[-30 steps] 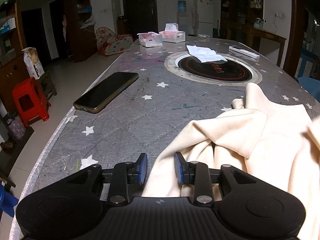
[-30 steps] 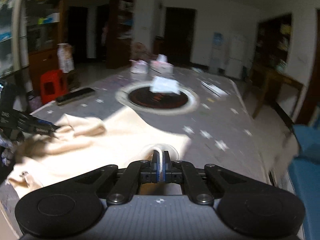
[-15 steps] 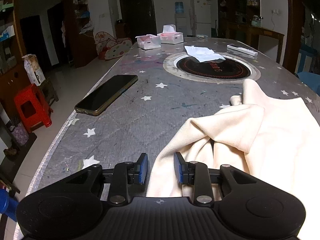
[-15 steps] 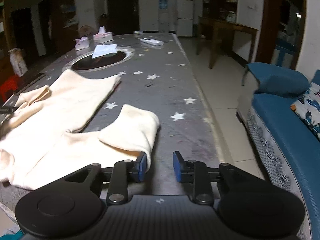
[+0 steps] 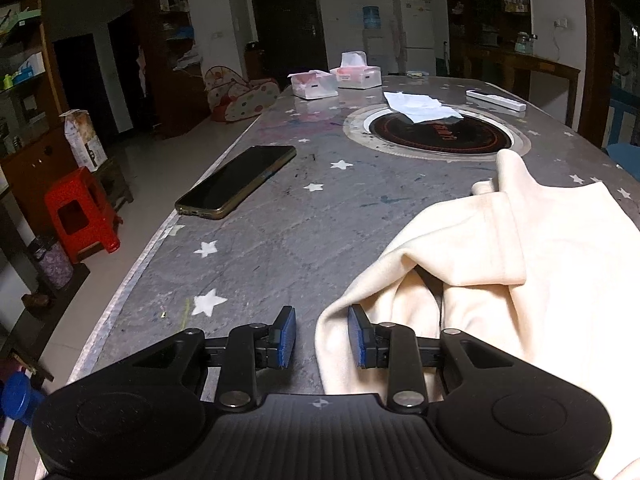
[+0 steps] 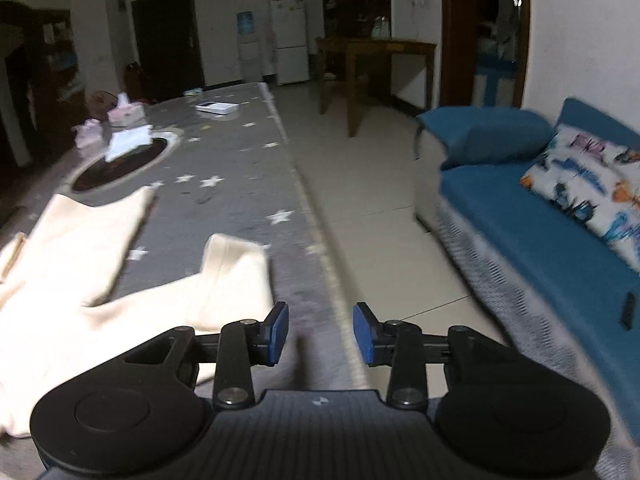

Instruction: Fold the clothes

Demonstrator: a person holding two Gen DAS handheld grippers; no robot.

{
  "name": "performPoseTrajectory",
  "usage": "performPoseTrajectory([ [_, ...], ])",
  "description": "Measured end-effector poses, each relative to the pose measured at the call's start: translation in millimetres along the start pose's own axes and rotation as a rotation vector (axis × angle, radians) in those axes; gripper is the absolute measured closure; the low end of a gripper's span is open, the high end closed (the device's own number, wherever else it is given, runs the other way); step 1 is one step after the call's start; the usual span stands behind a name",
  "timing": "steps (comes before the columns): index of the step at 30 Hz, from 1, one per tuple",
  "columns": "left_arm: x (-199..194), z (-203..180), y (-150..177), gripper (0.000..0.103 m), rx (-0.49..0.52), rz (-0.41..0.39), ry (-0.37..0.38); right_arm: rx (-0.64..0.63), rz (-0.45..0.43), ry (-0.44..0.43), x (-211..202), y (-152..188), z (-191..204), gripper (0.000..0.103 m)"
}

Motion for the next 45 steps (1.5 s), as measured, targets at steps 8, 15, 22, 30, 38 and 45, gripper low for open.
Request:
performPoseTrajectory([
  [8,-2.3,-0.7,-0.5,0.071,0.01,0.011,-0.014,-0.131,-0.033,-0.122,-1.0,-6.6,34.5,0.055],
  [15,-3.2,1.4,0.3,0.07,0.001,0.016,-0.01,-0.332,-0.037,-0.103,25.7,0.0,82.5,0.037],
  [22,-2.5,1.1,0.8,0.066,0.003,0.012,-0.02,-0.31,-0.077,0.04,36.5,-15.3,44.5,0.026],
  [30,-2.4,3.1,0.0,0.06,0.008,0.019,-0.031,-0.273,-0.161,0.179,26.7,-33.1,19.6,0.022],
  [38,-5.1,4.9,-3.1,0.058,0.019,0.03,-0.04,-0.393,-0.153,0.107,32.8,-18.3,49.8,0.021],
  [45,-9.1,7.0,-4.5,0.057,0.017,0.028,-0.045,-0.305,-0.135,0.247,41.6,-31.1,6.4,0.02],
])
Point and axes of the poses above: each gripper's, at about its wrist camera, not at the fingertips, and x roughly the way its jaws point, z to its left, y to its underside, the point moved 6 cm from there along x, roughly the way its jaws point, and after that the axes turned 6 degrees about y, right-handed, at the moved point
